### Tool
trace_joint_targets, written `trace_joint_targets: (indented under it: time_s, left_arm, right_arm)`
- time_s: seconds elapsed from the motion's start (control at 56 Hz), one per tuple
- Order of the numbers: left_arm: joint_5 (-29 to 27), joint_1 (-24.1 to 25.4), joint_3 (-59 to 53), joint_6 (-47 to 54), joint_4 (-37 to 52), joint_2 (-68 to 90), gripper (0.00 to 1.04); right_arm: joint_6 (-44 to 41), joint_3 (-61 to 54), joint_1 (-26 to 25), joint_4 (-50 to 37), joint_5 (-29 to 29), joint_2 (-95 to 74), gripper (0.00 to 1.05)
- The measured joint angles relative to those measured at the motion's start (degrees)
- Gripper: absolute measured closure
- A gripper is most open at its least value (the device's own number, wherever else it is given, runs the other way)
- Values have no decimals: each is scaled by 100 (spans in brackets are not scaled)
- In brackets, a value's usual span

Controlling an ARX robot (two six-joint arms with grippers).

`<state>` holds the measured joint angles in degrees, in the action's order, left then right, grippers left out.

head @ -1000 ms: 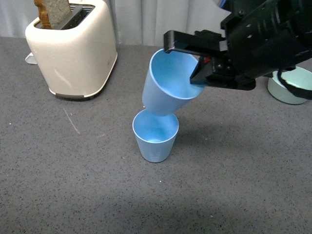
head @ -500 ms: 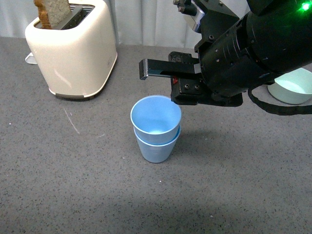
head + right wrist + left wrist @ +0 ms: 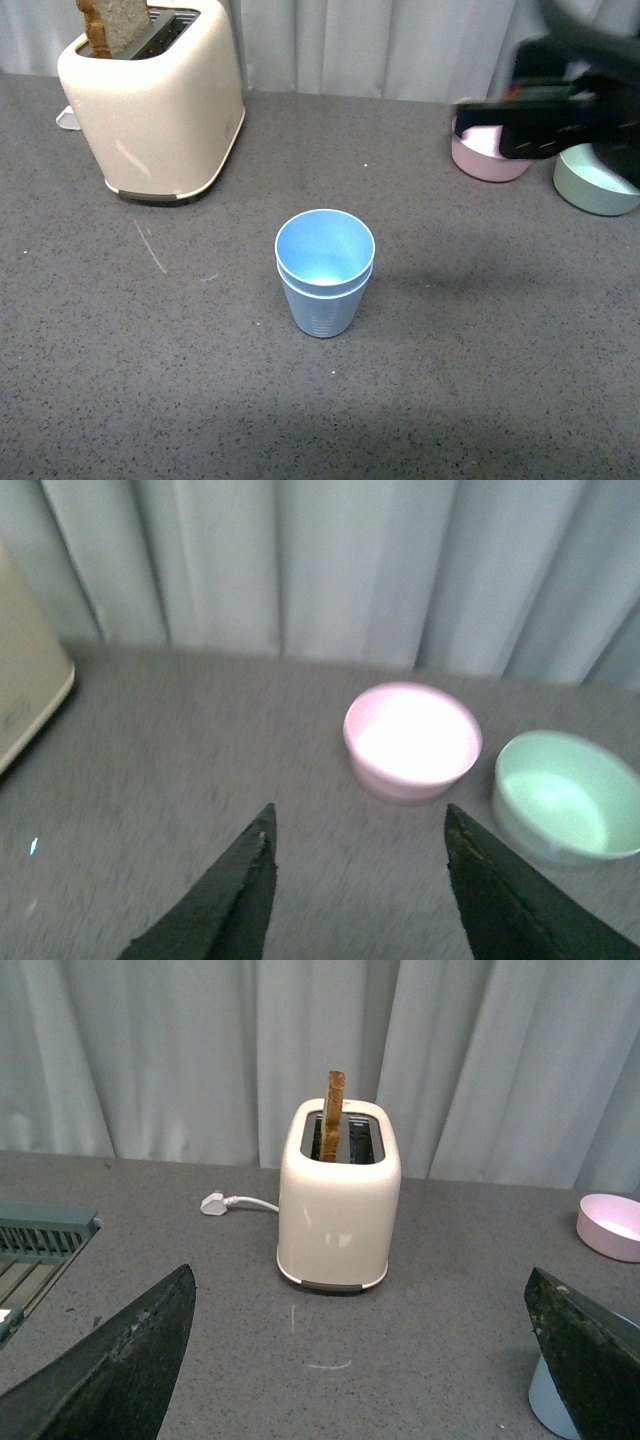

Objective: Stack blue cups with both arms

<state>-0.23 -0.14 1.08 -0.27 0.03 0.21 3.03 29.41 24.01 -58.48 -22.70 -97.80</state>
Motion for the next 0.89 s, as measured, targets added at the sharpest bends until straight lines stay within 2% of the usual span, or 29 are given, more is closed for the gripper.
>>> trace_joint_targets:
  time_s: [0.054,0.161,0.196,0.536,0.893]
  left_arm:
    - [7,0,0,0,0,-2,7]
    - [24,0,0,0,0,-2,7]
    - [24,0,0,0,0,-2,7]
    - [22,0,0,0,0,-2,7]
    - [22,0,0,0,0,-2,7]
  right_arm:
    - [-155,-544,-282,-826,190,597,73]
    - [-260,-1307,-717,-835,592,1416,100]
    - [-278,-1436,-791,-787,662,1541,104]
    - [-289,-2256,-1390,-155,1281,2979,104]
    - [-289,-2769,-1897,1172,1797,4835,104]
